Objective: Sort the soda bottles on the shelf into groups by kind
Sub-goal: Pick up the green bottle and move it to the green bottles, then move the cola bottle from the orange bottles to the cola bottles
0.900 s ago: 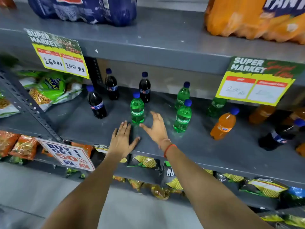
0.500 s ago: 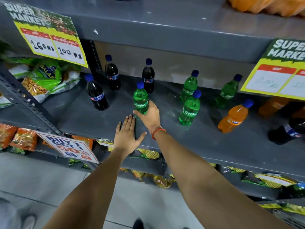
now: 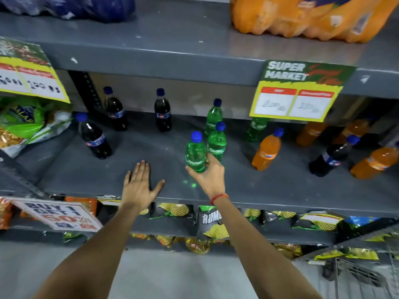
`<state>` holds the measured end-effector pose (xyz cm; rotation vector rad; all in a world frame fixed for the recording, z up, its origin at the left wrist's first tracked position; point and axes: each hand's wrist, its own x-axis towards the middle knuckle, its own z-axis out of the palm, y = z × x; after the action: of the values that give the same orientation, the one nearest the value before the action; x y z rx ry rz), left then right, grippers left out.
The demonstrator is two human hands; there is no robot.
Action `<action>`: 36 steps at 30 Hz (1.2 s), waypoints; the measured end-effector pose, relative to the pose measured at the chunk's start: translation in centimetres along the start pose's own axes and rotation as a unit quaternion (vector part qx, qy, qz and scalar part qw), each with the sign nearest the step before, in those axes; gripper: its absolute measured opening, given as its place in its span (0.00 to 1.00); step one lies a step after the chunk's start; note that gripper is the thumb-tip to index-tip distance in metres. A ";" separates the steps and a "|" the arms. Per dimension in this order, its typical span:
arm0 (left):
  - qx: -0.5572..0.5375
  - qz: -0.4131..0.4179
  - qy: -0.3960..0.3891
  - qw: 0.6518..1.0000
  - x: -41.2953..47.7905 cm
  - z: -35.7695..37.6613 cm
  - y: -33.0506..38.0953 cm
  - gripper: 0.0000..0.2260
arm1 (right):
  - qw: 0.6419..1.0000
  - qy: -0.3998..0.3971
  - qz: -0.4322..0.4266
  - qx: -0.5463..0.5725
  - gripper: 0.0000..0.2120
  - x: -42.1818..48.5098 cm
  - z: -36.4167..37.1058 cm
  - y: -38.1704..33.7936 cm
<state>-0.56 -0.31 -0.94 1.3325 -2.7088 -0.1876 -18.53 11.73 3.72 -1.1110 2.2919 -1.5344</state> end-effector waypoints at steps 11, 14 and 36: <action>-0.057 0.135 -0.001 0.989 -0.8 1.0 14.2 0.35 | 0.997 0.039 0.035 -0.054 0.19 0.5 -8.7 5.3; -0.040 0.150 -0.011 0.988 -1.0 2.1 17.0 0.36 | 0.998 0.030 0.040 -0.047 0.20 0.5 -9.1 5.7; 0.053 0.163 -0.023 0.985 -2.4 2.4 17.4 0.53 | 0.920 0.272 0.281 -0.007 0.30 6.1 -28.2 15.4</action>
<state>-13.04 12.21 -0.63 0.8937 -2.9628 -0.0431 -44.78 31.26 5.03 0.0395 2.6157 -1.7023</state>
